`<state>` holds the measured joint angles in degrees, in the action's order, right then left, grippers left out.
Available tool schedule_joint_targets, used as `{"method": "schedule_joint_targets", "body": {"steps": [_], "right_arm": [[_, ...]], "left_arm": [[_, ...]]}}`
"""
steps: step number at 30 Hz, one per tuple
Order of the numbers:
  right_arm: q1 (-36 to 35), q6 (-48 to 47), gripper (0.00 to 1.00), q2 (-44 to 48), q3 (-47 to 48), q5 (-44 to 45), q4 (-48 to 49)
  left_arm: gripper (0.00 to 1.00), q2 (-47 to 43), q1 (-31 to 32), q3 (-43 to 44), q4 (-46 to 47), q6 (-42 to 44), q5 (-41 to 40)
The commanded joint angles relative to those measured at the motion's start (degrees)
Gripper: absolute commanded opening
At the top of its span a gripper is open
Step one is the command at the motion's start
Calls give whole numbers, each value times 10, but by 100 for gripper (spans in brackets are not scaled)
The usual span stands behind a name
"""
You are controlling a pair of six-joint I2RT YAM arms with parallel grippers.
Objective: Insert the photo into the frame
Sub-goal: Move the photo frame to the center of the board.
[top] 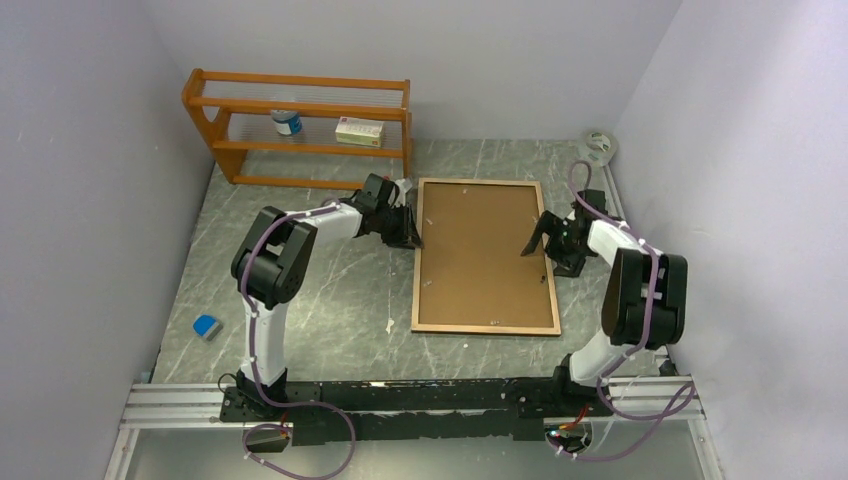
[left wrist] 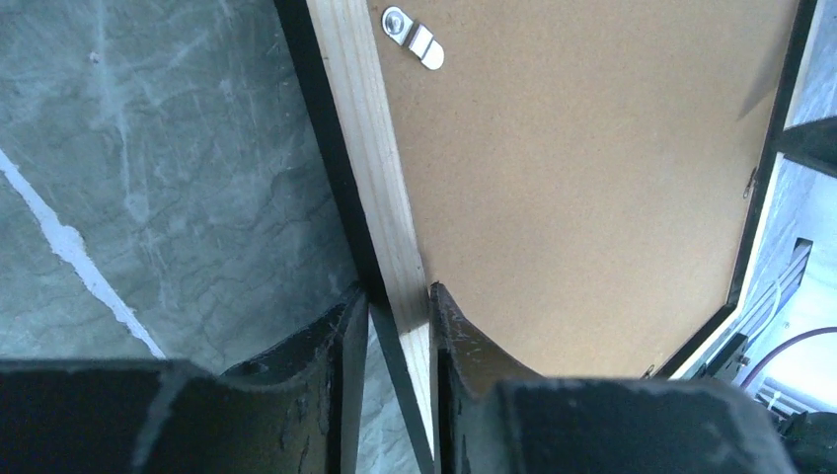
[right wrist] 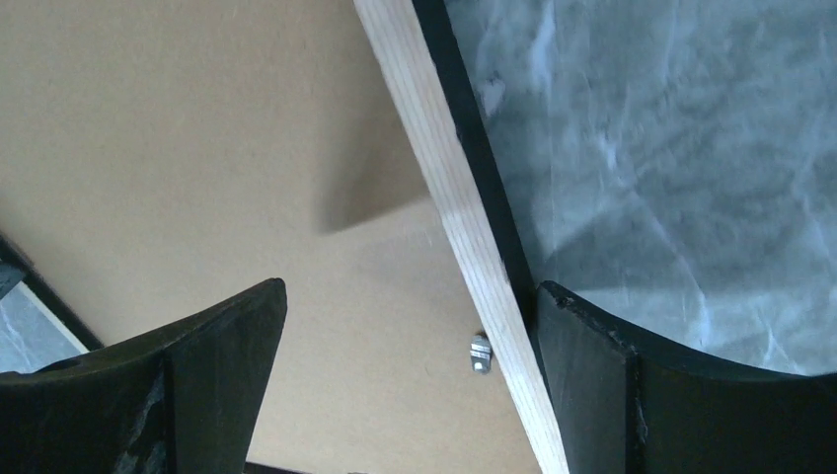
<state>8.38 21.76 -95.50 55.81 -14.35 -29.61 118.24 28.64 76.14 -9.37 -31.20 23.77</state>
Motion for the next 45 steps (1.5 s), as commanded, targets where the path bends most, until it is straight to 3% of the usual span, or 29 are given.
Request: {"method": "schedule_joint_targets", "body": {"steps": [1, 11, 22, 32, 36, 40, 43, 45], "right_arm": [[-2, 30, 98, 82, -59, -33, 20], [-42, 77, 91, 187, -157, -95, 38], [-115, 124, 83, 235, -176, -53, 29], [-173, 104, 78, 153, -112, -99, 66], [-176, 118, 82, 146, -59, -25, 6], [-178, 150, 90, 205, -40, 91, -23], [-194, 168, 91, 229, -31, 96, -25], [-223, 198, 86, 237, -49, 50, 7]], "left_arm": [[23, 8, 10, -43, -63, 0, 12], [11, -54, 25, -118, -103, -30, -40], [10, -176, 25, -258, -140, -41, -14], [14, -216, 16, -273, -169, -46, -50], [20, -235, -3, -269, -170, -42, -60], [21, -229, -22, -273, -160, -39, -37], [20, -224, -29, -270, -160, -36, -32], [20, -223, -35, -271, -155, -39, -25]]}}
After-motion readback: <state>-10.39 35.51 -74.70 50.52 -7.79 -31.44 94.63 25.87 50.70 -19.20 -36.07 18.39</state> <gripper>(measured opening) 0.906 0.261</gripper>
